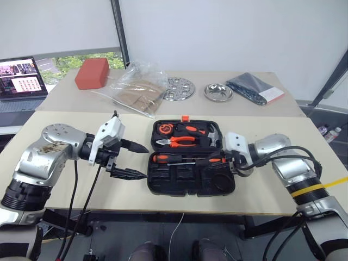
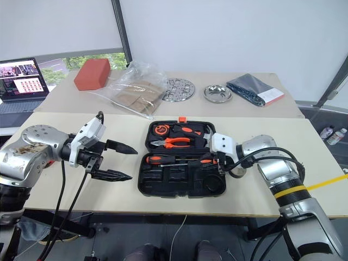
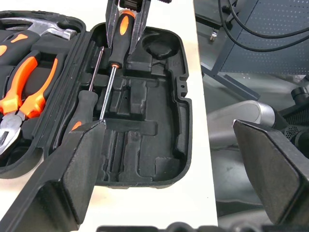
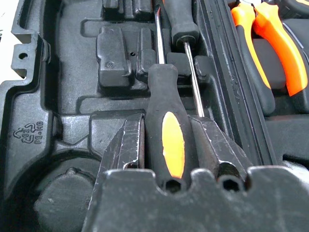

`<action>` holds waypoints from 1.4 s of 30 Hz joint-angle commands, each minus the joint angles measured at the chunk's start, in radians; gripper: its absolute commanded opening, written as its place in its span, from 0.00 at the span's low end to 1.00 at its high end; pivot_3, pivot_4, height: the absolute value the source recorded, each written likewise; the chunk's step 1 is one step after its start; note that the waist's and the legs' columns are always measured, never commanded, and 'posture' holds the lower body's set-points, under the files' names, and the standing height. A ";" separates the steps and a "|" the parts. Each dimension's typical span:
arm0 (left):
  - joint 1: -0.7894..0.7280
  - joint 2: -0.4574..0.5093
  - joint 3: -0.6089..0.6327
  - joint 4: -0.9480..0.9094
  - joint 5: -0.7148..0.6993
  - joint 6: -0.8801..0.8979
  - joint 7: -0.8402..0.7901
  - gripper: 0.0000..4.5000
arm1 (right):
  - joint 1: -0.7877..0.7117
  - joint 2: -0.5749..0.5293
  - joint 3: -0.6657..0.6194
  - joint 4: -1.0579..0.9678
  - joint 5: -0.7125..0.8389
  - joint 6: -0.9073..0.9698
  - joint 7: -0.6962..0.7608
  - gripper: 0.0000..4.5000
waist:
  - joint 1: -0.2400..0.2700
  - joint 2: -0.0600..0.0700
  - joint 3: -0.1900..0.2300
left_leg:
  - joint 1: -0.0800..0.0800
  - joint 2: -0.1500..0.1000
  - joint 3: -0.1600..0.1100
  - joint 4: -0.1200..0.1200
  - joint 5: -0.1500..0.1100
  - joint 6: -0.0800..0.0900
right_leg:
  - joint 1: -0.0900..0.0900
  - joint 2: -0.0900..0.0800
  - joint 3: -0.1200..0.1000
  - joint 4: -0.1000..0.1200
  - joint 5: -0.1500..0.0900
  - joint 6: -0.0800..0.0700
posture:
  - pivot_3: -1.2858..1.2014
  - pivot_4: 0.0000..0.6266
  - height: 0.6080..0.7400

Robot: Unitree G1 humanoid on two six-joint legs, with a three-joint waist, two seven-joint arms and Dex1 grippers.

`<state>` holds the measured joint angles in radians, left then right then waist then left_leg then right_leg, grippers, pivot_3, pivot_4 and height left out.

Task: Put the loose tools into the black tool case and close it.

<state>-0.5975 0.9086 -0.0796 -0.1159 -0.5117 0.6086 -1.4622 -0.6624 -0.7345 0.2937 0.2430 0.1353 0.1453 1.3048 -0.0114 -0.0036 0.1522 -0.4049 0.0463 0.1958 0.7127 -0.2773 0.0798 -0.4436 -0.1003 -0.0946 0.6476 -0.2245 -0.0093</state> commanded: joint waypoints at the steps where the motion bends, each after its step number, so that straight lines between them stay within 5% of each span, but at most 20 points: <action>1: -0.036 -0.004 0.015 0.001 -0.003 -0.026 0.000 1.00 | -0.017 0.015 -0.059 -0.038 0.030 0.064 -0.032 0.66 | -0.002 0.000 0.000 | 0.000 0.000 0.000 0.000 0.000 0.000 | 0.000 0.000 0.000 0.000 0.000 0.000 | 0.52 0.24 0.97; 5: -0.048 -0.013 0.006 0.012 0.001 -0.029 -0.005 1.00 | -0.036 0.061 -0.093 -0.098 0.079 0.163 -0.067 0.95 | -0.005 0.000 0.000 | 0.000 0.001 0.000 0.000 0.000 0.000 | 0.000 0.001 0.000 0.001 0.000 -0.001 | 0.52 0.24 0.97; 7: -0.053 -0.017 0.002 0.020 0.005 -0.033 -0.008 1.00 | -0.036 0.073 -0.094 -0.115 0.080 0.189 -0.080 0.95 | -0.006 0.000 0.000 | 0.000 0.001 0.000 0.000 0.000 0.000 | -0.001 0.001 0.001 0.001 0.000 -0.001 | 0.52 0.24 0.97; 11: -0.060 -0.022 -0.006 0.029 0.008 -0.040 -0.006 1.00 | -0.032 0.096 -0.082 -0.110 0.063 0.198 -0.109 0.71 | -0.005 0.000 0.000 | 0.000 0.001 0.000 0.000 0.000 0.000 | -0.001 0.001 0.001 0.000 0.000 -0.001 | 0.52 0.24 0.97; 16: -0.064 -0.025 -0.009 0.034 0.008 -0.043 -0.005 1.00 | -0.022 0.112 -0.025 -0.090 -0.006 0.164 -0.130 0.30 | -0.003 0.000 0.000 | 0.000 0.001 0.000 0.000 0.000 0.000 | -0.001 0.001 0.000 0.000 0.000 -0.001 | 0.52 0.24 0.97; 21: -0.064 -0.029 -0.010 0.037 0.009 -0.043 0.001 1.00 | -0.007 0.108 0.056 -0.062 -0.108 0.118 -0.143 0.01 | -0.005 0.000 0.000 | 0.000 0.001 0.001 0.000 0.000 0.000 | -0.001 0.001 0.001 0.001 0.000 -0.001 | 0.52 0.24 0.97; 27: -0.034 -0.028 0.002 0.032 0.022 -0.042 0.038 1.00 | 0.004 0.118 0.088 0.000 -0.185 0.046 -0.187 0.01 | -0.005 -0.001 -0.001 | 0.007 0.001 0.001 0.000 0.000 -0.001 | 0.005 0.001 0.001 0.000 -0.002 0.004 | 0.52 0.24 0.97; 31: 0.038 -0.021 0.066 -0.001 0.015 -0.006 0.140 1.00 | 0.003 0.156 -0.027 -0.112 -0.041 0.090 -0.183 0.01 | -0.003 -0.001 -0.001 | 0.006 0.001 0.000 0.000 0.000 -0.001 | 0.005 0.000 0.001 0.001 0.000 0.000 | 0.52 0.24 0.97; 35: 0.215 -0.021 0.251 -0.087 -0.030 0.133 0.336 1.00 | -0.007 0.170 -0.167 -0.295 0.157 0.324 -0.194 0.01 | -0.015 -0.002 0.000 | 0.000 0.002 0.001 -0.001 0.000 -0.001 | -0.004 0.001 0.003 0.002 0.001 -0.002 | 0.52 0.24 0.97; 38: 0.395 -0.053 0.421 -0.180 -0.020 0.210 0.500 1.00 | 0.009 0.142 -0.231 -0.427 0.271 0.450 -0.197 0.16 | -0.018 -0.002 0.000 | -0.003 0.002 0.000 -0.001 0.000 -0.002 | -0.008 0.001 0.003 0.006 0.001 -0.002 | 0.52 0.24 0.97; 42: 0.607 -0.142 0.669 -0.237 0.000 0.329 0.709 1.00 | 0.035 0.098 -0.296 -0.557 0.398 0.583 -0.211 0.49 | -0.013 -0.003 0.000 | -0.003 0.002 0.000 -0.002 -0.001 -0.003 | -0.009 0.000 0.002 0.005 0.000 -0.003 | 0.52 0.24 0.97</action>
<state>-0.0152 0.7794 0.4756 -0.3064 -0.5105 0.8881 -0.8414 -0.6346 -0.6203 0.0401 -0.2422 0.4650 0.6745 1.1025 -0.0249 -0.0063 0.1524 -0.4074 0.0482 0.1958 0.7103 -0.2779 0.0772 -0.4523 -0.1009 -0.0924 0.6527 -0.2245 -0.0123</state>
